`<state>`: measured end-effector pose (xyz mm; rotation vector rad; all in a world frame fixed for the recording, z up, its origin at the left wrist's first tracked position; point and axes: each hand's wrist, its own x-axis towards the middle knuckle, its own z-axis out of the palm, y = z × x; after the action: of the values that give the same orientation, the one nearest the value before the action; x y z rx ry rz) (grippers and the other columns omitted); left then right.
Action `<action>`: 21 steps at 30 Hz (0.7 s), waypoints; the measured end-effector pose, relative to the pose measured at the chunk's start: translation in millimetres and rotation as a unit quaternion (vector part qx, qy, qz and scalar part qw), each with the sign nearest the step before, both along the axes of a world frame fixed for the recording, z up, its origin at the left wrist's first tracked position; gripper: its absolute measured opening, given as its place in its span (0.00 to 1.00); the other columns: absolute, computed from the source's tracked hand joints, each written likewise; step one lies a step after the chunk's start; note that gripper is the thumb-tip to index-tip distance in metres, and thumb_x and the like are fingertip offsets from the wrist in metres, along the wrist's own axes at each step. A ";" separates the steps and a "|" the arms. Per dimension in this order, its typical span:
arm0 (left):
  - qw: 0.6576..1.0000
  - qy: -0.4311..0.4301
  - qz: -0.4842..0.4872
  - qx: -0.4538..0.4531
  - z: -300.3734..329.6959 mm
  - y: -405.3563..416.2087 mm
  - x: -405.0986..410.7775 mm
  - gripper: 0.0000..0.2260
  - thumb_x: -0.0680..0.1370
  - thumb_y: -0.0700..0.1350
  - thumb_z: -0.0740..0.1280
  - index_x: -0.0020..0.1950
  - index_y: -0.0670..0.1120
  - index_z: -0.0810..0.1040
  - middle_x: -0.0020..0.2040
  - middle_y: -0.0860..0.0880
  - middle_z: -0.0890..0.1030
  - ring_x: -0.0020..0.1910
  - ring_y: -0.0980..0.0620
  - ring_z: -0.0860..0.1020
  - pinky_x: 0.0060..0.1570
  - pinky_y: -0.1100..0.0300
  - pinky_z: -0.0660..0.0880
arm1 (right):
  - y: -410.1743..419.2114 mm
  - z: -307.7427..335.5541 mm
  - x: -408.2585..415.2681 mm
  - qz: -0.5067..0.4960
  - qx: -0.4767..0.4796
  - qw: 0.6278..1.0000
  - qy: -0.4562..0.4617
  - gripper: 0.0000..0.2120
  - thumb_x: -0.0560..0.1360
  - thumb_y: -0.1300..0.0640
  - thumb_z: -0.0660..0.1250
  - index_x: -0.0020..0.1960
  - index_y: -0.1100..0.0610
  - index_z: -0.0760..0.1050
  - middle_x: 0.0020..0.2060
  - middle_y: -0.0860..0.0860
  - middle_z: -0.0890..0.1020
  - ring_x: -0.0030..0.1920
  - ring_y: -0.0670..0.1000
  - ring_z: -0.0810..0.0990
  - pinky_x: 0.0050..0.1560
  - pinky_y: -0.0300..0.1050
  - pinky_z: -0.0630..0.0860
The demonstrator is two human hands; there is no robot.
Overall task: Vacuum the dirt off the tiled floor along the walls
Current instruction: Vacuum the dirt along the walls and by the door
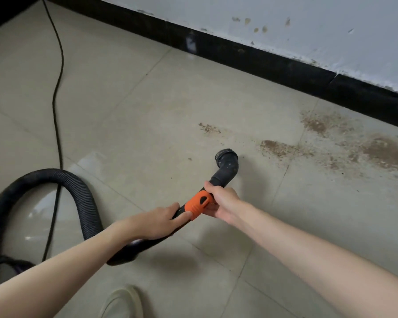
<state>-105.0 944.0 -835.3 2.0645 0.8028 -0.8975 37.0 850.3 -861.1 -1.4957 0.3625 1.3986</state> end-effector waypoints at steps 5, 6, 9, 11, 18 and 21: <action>0.998 -0.002 0.054 -0.041 -5.2 9.1 -42.3 0.18 0.80 0.62 0.51 0.49 0.49 0.67 0.40 0.50 0.80 0.40 0.53 0.77 0.49 0.58 0.72 | 25.2 -2.0 -31.0 0.067 -0.019 0.998 -0.008 0.08 0.79 0.57 0.67 0.47 0.60 0.70 0.39 0.56 0.77 0.42 0.56 0.80 0.43 0.54 0.78; 0.997 -0.004 0.065 -0.048 -6.1 9.7 -50.2 0.18 0.80 0.62 0.51 0.49 0.49 0.68 0.39 0.50 0.80 0.39 0.54 0.77 0.49 0.59 0.72 | 29.7 -2.2 -37.2 0.083 -0.021 0.996 -0.012 0.07 0.79 0.57 0.67 0.48 0.60 0.71 0.38 0.56 0.77 0.40 0.55 0.79 0.43 0.53 0.78; 0.992 -0.018 0.106 -0.066 -9.5 13.2 -65.3 0.19 0.80 0.61 0.51 0.51 0.47 0.69 0.37 0.51 0.80 0.37 0.55 0.78 0.47 0.59 0.73 | 44.6 -3.4 -48.5 0.119 -0.031 0.992 -0.036 0.08 0.79 0.57 0.67 0.44 0.59 0.70 0.35 0.55 0.77 0.35 0.53 0.78 0.40 0.52 0.78; 0.987 -0.042 0.141 -0.066 -11.1 16.1 -67.6 0.19 0.80 0.61 0.51 0.50 0.46 0.69 0.36 0.51 0.79 0.35 0.56 0.78 0.44 0.59 0.73 | 56.3 -2.5 -49.5 0.129 -0.030 0.990 -0.056 0.10 0.79 0.57 0.67 0.42 0.58 0.70 0.33 0.54 0.77 0.33 0.52 0.77 0.39 0.51 0.78; 0.966 -0.105 0.234 -0.019 -15.8 30.4 -61.0 0.19 0.81 0.59 0.52 0.50 0.44 0.70 0.35 0.48 0.81 0.32 0.52 0.78 0.44 0.54 0.75 | 100.9 -1.9 -44.8 0.145 -0.020 0.983 -0.114 0.11 0.78 0.53 0.68 0.41 0.57 0.69 0.36 0.53 0.77 0.39 0.53 0.78 0.36 0.48 0.78; 0.958 -0.120 0.262 -0.014 -18.8 33.8 -59.2 0.18 0.81 0.58 0.53 0.49 0.44 0.70 0.34 0.48 0.80 0.30 0.51 0.77 0.43 0.54 0.76 | 112.8 -3.4 -45.4 0.147 -0.016 0.981 -0.129 0.12 0.78 0.53 0.68 0.41 0.56 0.69 0.39 0.54 0.77 0.45 0.56 0.78 0.33 0.46 0.77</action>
<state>-164.2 977.8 -854.1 1.7587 1.1185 -0.3558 -8.5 963.1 -864.5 -1.7875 0.0012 1.4048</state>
